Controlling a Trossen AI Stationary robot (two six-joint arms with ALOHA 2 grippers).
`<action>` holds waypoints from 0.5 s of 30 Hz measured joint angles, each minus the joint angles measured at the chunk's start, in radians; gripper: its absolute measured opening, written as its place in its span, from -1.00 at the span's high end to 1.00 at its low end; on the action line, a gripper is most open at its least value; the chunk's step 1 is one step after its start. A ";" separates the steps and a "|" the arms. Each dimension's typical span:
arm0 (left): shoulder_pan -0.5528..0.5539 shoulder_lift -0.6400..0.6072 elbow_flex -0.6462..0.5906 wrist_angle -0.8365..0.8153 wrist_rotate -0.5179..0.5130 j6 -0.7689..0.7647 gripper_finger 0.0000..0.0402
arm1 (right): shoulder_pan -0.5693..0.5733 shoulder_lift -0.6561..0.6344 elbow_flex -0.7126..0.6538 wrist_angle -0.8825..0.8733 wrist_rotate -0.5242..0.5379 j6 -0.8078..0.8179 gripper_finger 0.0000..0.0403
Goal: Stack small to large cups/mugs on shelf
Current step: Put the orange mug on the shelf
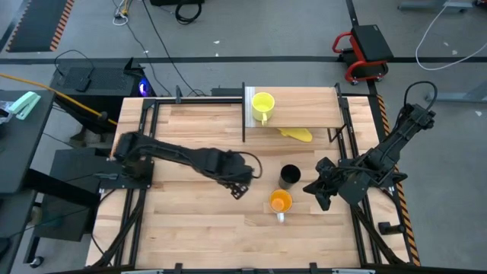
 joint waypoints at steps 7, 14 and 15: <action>-0.016 -0.274 -0.413 0.469 0.023 -0.082 0.96 | -0.002 0.000 0.000 -0.001 0.002 -0.002 0.92; -0.018 -0.368 -0.596 0.764 0.009 -0.177 0.78 | -0.110 0.037 0.000 -0.002 -0.143 0.000 0.92; -0.022 -0.367 -0.606 0.795 0.007 -0.178 0.77 | -0.128 0.052 0.000 -0.002 -0.169 -0.014 0.92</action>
